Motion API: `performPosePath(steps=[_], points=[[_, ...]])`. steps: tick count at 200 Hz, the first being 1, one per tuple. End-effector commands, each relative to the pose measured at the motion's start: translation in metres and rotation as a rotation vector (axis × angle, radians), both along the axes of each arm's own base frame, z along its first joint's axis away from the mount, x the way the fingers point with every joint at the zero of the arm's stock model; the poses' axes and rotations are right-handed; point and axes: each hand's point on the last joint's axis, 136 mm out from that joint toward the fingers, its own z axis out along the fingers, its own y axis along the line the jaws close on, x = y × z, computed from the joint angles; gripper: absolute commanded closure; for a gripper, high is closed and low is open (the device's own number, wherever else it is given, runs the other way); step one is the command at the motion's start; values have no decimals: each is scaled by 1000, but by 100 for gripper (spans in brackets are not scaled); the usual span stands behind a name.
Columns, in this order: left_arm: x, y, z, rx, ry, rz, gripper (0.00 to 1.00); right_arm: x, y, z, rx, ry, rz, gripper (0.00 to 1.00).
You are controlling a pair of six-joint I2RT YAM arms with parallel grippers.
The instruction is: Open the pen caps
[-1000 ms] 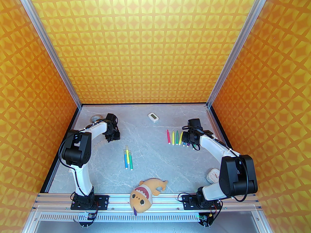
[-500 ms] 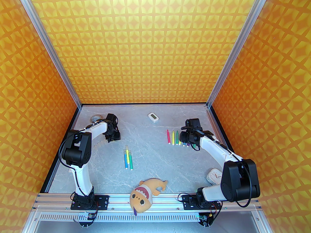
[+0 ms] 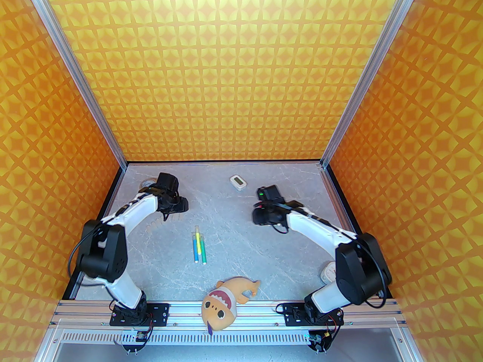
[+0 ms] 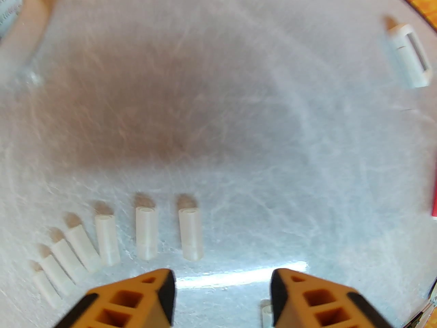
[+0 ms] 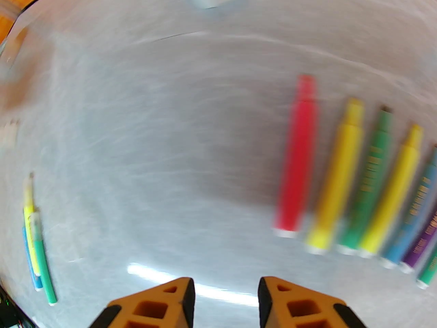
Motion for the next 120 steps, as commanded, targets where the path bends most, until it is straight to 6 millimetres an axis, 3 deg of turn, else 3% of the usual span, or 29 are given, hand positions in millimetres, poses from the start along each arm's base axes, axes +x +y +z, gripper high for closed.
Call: performPosePath(steps=[1,56,120], points=[[2,6,11,30,-105,-1,41,-6,32,1,-13,21,36,63],[-19,31,12,101,-234,33,30,-37,120,-15,-85,88,190,63],[-41,67,12,123,-311,86,21,-67,179,-33,-64,168,267,63]])
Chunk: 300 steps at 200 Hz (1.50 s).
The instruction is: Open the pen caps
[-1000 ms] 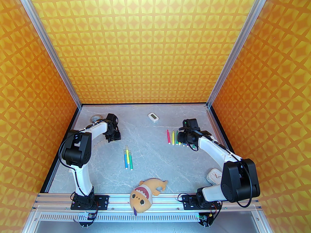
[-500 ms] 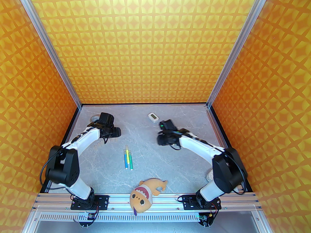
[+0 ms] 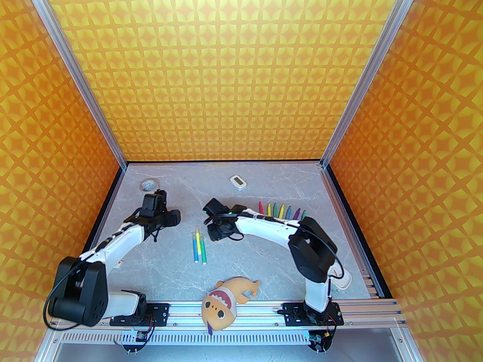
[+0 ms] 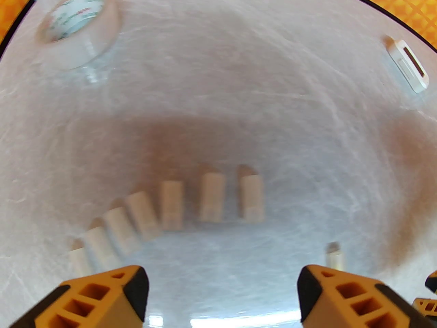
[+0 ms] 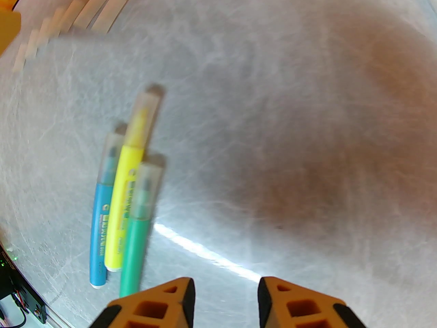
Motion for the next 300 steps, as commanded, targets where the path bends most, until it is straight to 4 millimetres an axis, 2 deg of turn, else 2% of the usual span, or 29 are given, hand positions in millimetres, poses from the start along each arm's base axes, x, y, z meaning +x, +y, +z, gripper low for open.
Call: performPosePath(steps=[1,22,58,104,133,223,300], points=[[5,14,17,30,-92,13,20,-10,16,-4,4,51,-7,63],[3,20,23,20,-111,38,20,-19,30,-10,19,86,-3,63],[2,28,25,2,-116,75,20,-31,37,-19,-21,113,17,63],[1,27,28,-9,-128,76,20,-48,49,-29,-41,149,38,63],[1,27,31,-14,-135,74,19,-52,49,-37,-55,166,29,64],[0,26,32,-14,-138,69,19,-47,36,-54,-175,156,20,67],[-3,26,35,-14,-146,65,18,-29,20,-69,-269,158,5,75]])
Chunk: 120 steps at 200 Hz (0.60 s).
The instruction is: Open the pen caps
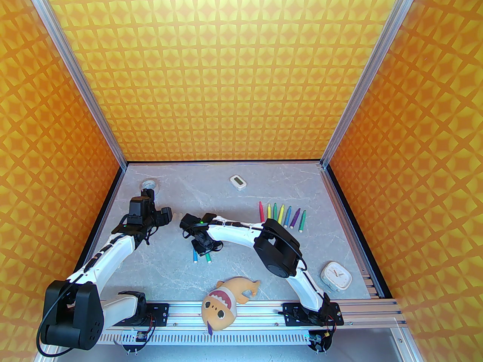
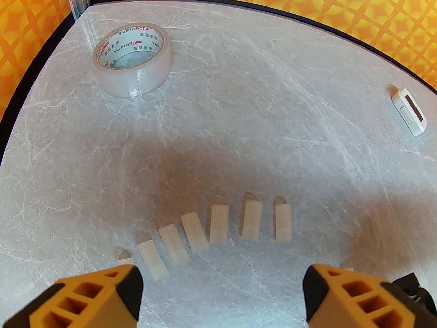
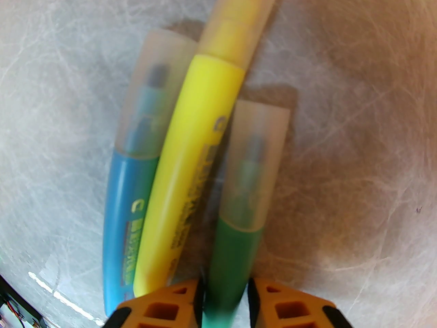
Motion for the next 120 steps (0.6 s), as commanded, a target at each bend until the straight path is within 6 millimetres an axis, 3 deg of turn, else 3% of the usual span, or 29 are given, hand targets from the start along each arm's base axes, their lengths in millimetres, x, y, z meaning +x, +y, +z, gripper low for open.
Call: performPosePath(steps=[1,66,120], points=[[-3,2,3,-4,-13,3,18,14,-18,-18,-79,-7,-16,76],[-2,2,0,-4,-5,1,18,22,-27,-27,-105,-10,-26,85],[1,-18,-3,-69,0,-93,18,39,-40,-3,-49,-73,-50,95]])
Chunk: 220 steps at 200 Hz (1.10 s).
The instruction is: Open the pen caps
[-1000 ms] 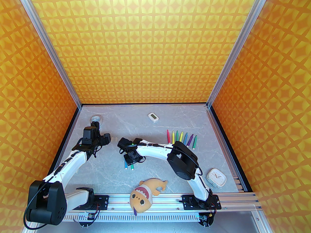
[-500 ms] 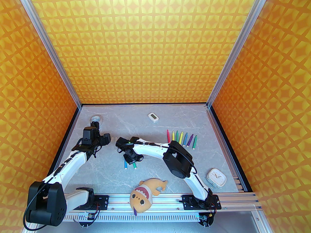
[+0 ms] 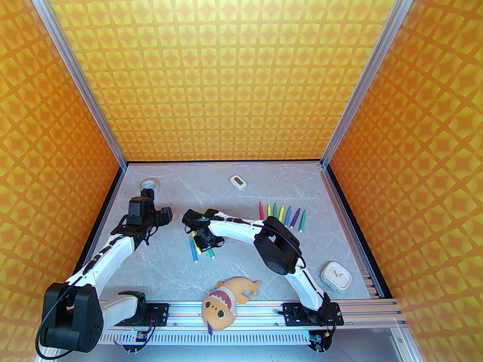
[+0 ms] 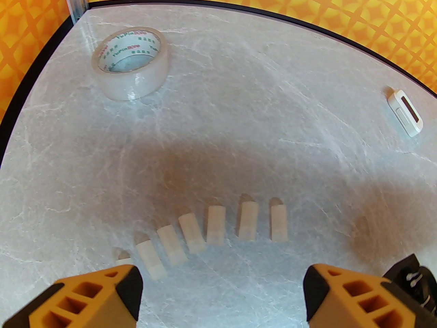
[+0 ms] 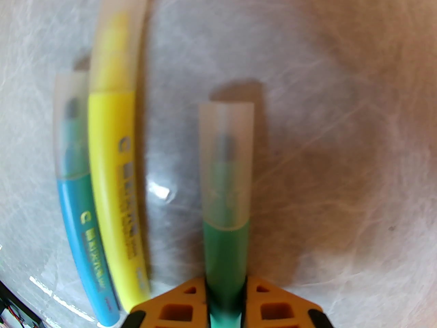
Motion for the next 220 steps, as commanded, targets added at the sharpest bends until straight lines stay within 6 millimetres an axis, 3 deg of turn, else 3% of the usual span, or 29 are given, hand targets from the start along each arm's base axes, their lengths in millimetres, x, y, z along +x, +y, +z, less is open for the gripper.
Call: performPosePath(steps=[1,24,110,141,163,220], points=[[2,-13,-4,-50,2,-72,18,19,-27,-4,-48,-54,-21,96],[4,-31,-1,-121,-8,-149,18,26,-27,11,38,-71,-25,100],[22,-100,-3,-388,16,-322,25,42,-36,55,315,-116,1,100],[27,-130,6,-474,21,-400,28,45,-35,75,402,-166,24,100],[29,-148,16,-541,6,-461,29,46,-35,79,417,-176,30,100],[23,-186,21,-644,38,-594,30,52,-29,95,459,-225,34,100]])
